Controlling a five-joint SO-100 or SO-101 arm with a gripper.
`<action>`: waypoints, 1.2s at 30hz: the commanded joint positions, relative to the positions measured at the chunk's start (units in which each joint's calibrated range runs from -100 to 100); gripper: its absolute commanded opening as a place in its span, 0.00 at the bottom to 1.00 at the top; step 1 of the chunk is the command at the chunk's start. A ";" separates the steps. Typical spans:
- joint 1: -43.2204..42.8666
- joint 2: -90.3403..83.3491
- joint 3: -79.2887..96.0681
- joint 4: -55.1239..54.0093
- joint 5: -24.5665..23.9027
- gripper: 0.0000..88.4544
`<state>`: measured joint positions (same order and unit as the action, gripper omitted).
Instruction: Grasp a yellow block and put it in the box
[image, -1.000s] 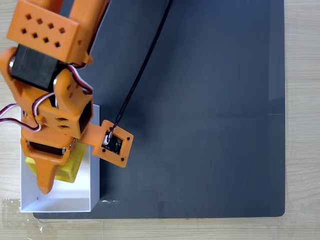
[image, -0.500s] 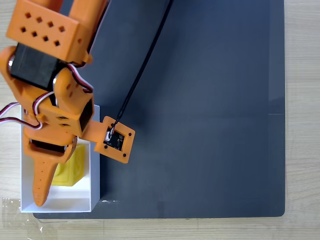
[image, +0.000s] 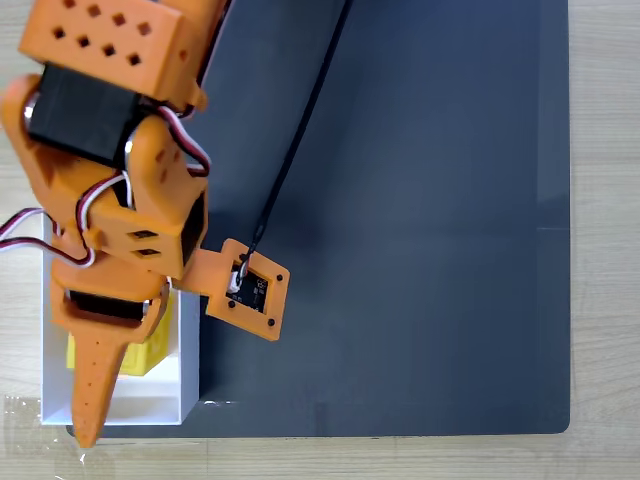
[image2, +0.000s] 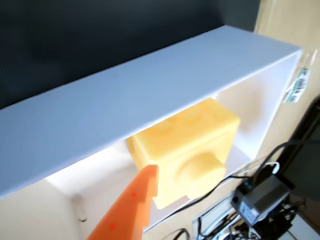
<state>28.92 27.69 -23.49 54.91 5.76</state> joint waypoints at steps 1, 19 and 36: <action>-0.39 -5.74 -0.71 1.28 0.17 0.60; -5.44 -22.35 -0.71 14.63 1.90 0.75; -28.92 -76.92 31.85 21.00 -8.33 0.20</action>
<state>1.39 -39.15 0.90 75.85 -1.80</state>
